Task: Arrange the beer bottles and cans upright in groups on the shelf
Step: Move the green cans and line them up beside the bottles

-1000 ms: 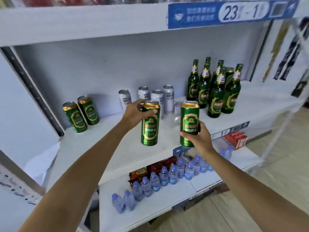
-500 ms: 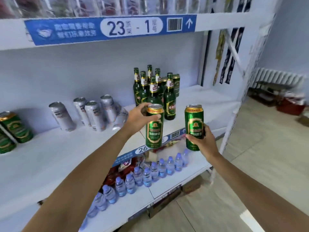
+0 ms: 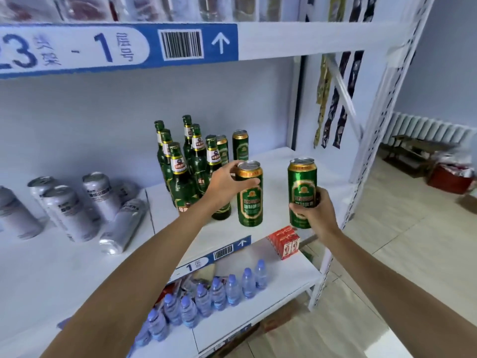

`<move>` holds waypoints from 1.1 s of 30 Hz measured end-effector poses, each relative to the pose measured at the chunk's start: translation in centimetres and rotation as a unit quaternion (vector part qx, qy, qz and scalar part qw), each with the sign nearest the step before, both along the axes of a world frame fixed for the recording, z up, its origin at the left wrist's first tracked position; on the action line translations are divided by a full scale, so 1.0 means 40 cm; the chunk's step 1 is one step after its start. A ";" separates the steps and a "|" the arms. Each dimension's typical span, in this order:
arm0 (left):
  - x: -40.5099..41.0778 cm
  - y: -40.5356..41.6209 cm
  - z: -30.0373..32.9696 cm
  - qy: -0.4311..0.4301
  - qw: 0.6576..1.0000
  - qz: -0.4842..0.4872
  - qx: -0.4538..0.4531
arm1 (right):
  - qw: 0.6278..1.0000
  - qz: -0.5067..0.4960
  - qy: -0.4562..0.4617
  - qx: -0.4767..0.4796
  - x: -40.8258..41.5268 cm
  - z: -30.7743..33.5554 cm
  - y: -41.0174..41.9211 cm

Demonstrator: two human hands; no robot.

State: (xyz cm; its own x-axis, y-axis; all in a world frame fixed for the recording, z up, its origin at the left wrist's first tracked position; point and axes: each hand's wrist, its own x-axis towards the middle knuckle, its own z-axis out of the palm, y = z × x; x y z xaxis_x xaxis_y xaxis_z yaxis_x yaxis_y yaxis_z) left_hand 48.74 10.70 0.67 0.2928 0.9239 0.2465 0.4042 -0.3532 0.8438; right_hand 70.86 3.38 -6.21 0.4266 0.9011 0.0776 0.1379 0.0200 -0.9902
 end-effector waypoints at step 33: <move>0.165 0.486 -0.053 0.145 0.944 0.276 -0.107 | 0.957 0.286 -0.037 -0.039 0.045 -0.120 0.792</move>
